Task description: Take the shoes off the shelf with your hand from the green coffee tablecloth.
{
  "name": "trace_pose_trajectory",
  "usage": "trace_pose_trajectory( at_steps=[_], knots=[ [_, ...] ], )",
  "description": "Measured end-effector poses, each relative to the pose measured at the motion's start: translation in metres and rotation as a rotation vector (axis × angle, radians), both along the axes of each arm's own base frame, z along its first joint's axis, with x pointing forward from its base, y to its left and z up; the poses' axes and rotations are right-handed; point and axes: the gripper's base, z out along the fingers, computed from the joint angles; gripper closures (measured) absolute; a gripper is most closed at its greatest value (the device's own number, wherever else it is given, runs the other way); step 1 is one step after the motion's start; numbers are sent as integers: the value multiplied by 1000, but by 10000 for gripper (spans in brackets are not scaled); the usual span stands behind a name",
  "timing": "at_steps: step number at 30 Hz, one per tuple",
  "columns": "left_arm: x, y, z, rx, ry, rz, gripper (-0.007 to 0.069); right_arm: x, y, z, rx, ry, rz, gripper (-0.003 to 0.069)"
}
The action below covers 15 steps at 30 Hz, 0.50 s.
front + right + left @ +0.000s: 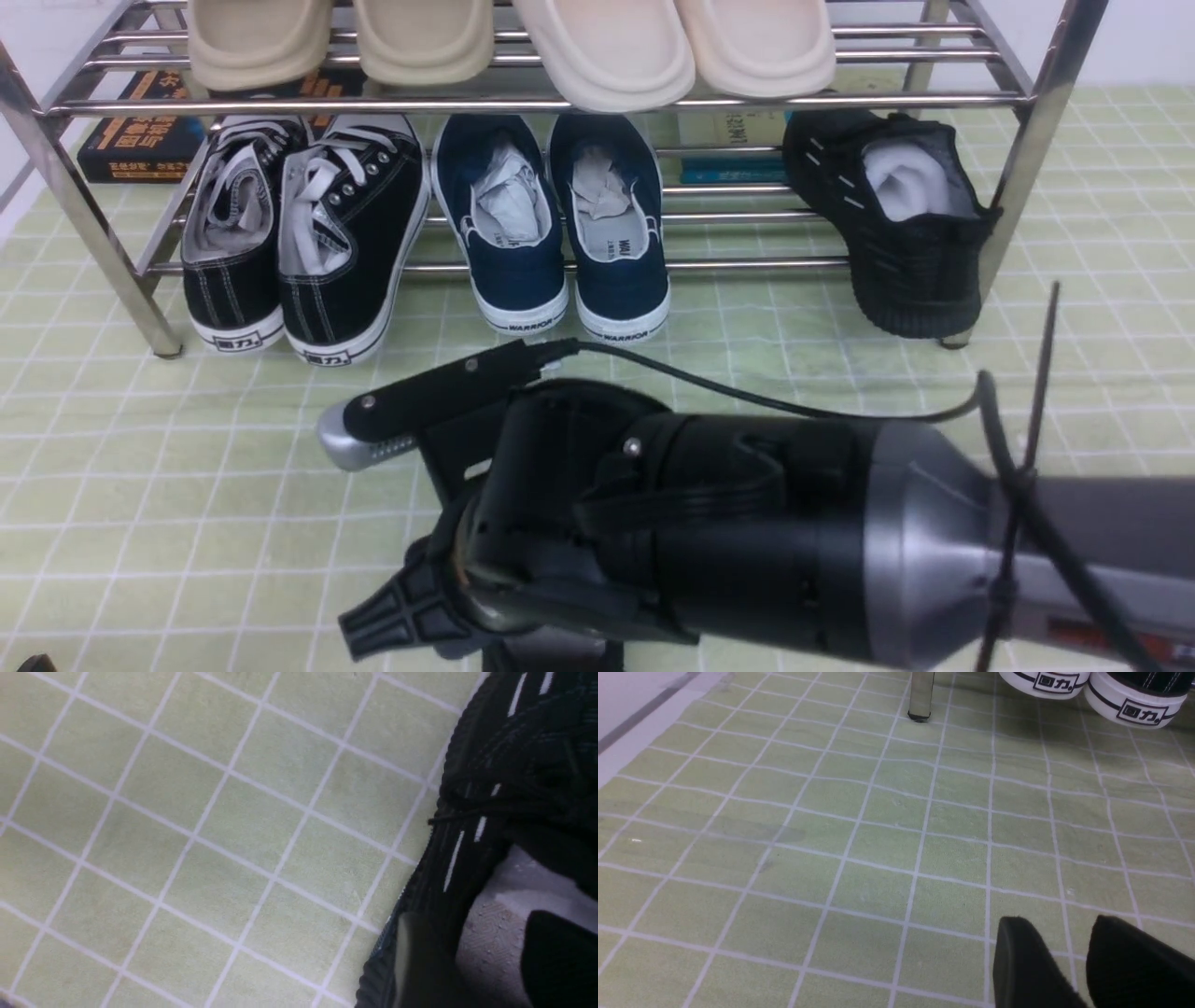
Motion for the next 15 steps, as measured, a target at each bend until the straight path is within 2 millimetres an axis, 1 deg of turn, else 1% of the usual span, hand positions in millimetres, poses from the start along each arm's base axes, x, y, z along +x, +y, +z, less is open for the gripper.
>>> trace_pose_trajectory(
  at_steps=[1, 2, 3, 4, 5, 8, 9, 10, 11, 12, 13, 15],
  knots=[
    [0, 0, 0, 0, 0, 0, 383, 0, -2, 10, -4, -10, 9, 309],
    [0, 0, 0, 0, 0, 0, 383, -1, -3, 12, -8, -14, 16, 308],
    [0, 0, 0, 0, 0, 0, 383, -2, -9, 36, -19, -40, 45, 310],
    [0, 0, 0, 0, 0, 0, 383, -2, -10, 39, -21, -44, 50, 310],
    [0, 0, 0, 0, 0, 0, 383, -5, -19, 65, -37, -77, 90, 337],
    [0, 0, 0, 0, 0, 0, 383, -11, -40, 106, -82, -128, 154, 419],
    [0, 0, 0, 0, 0, 0, 383, -15, -52, 128, -93, -156, 179, 475],
    [0, 0, 0, 0, 0, 0, 383, -17, -57, 137, -96, -177, 200, 517],
    [0, 0, 0, 0, 0, 0, 383, -21, -67, 153, -82, -212, 223, 580],
    [0, 0, 0, 0, 0, 0, 383, -24, -75, 165, -70, -238, 248, 629],
    [0, 0, 0, 0, 0, 0, 383, -28, -85, 176, -58, -262, 267, 659],
    [0, 0, 0, 0, 0, 0, 383, -36, -101, 194, -30, -295, 301, 672]
  ],
)
